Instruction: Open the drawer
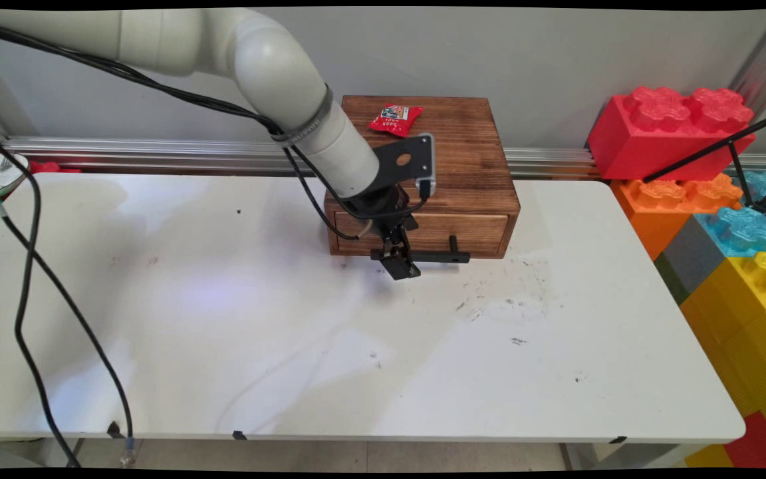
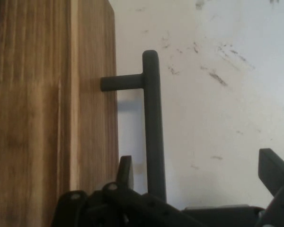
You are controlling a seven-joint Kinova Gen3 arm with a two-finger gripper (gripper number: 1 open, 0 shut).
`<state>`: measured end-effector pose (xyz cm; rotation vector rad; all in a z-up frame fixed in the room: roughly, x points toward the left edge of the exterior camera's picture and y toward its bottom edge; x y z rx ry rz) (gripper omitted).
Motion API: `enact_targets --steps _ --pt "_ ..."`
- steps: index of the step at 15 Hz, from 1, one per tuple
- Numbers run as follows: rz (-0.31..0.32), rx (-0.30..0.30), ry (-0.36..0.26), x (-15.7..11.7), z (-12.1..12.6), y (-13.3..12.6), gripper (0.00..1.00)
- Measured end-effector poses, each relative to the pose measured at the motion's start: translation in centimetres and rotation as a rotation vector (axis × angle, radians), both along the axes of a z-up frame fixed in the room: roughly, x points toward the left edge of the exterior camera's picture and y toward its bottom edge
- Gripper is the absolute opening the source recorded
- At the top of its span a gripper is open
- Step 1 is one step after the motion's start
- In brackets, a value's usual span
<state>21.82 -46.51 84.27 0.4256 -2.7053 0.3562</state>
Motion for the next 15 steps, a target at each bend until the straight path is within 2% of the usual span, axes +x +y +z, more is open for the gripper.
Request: enact_targets --steps 15 --pt "-0.032 0.003 -0.039 -1.9 -3.9 -1.7 1.0"
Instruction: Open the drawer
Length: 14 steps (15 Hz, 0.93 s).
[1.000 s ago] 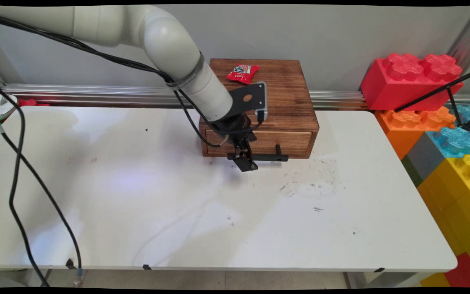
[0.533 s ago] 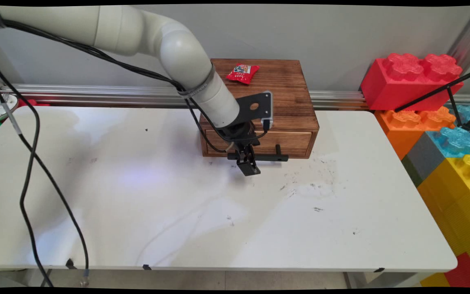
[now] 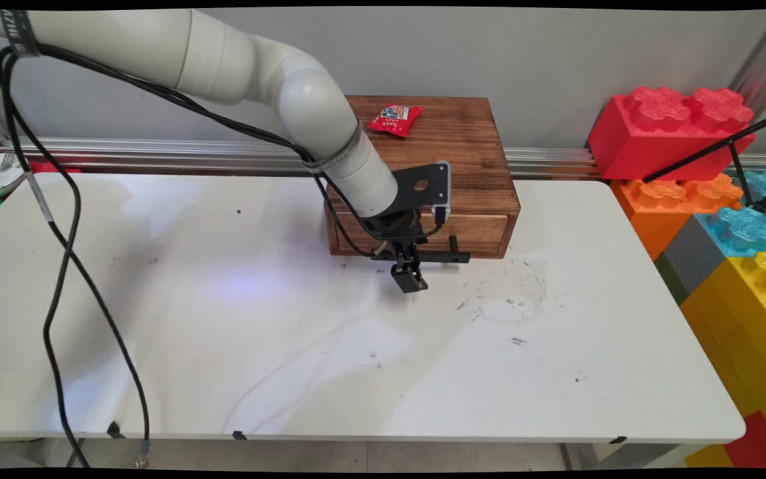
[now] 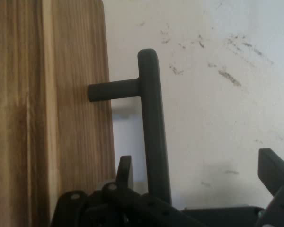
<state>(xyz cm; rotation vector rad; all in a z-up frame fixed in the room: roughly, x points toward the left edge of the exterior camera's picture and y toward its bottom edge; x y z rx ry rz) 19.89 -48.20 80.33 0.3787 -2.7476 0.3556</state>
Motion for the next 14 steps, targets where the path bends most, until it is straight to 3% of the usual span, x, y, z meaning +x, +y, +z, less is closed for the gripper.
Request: enact_targets --steps 14 --pt "0.01 0.008 0.002 -0.8 -2.6 -0.5 1.0"
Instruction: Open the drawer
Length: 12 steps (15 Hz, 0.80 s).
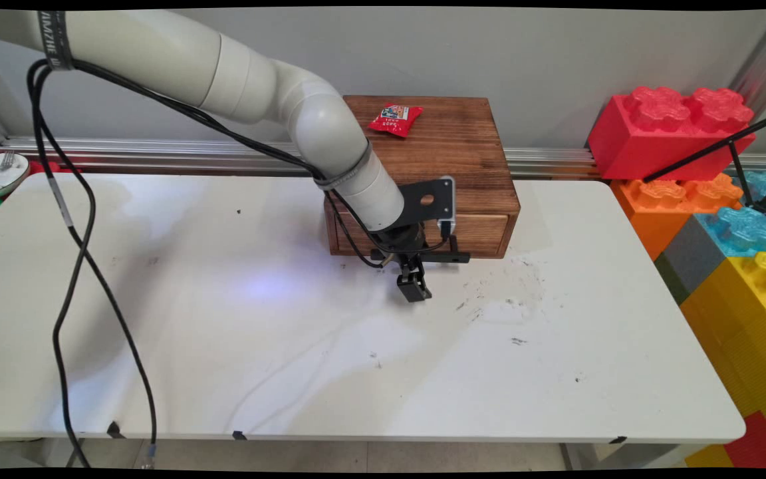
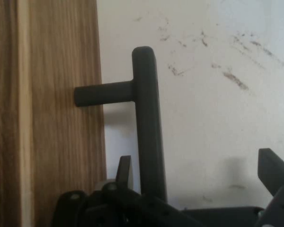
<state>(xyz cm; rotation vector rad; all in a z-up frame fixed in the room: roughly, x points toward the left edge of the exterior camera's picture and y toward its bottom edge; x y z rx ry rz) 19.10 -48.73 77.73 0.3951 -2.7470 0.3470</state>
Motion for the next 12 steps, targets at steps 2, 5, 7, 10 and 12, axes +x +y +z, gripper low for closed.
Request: enact_targets --steps 2,5,7,10,12 --pt "0.002 0.002 0.002 -0.05 -0.18 -0.01 1.0" --pt "0.007 0.004 0.007 -0.08 -0.4 -0.01 1.0" --pt "0.01 0.005 0.01 -0.09 -0.5 0.02 1.0" --pt "0.015 0.011 0.018 -0.14 -0.7 0.31 1.0" --pt "0.019 0.016 0.025 -0.22 -0.78 0.67 1.0"
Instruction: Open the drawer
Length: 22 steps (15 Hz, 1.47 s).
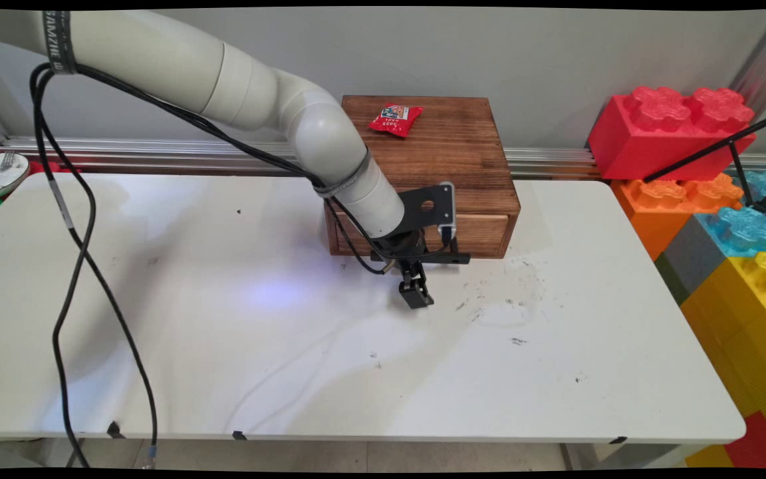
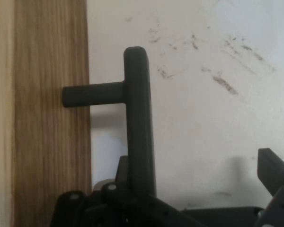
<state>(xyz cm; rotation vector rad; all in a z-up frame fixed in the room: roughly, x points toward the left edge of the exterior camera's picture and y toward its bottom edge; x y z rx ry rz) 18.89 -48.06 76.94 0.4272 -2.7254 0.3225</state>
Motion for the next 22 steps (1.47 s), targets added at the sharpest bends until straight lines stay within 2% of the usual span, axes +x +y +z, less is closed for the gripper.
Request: enact_targets --steps 12,22 --pt "0.001 0.016 0.044 -1.7 -0.6 3.2 1.0" --pt "-0.017 0.038 0.069 -3.8 -1.3 6.9 1.0"
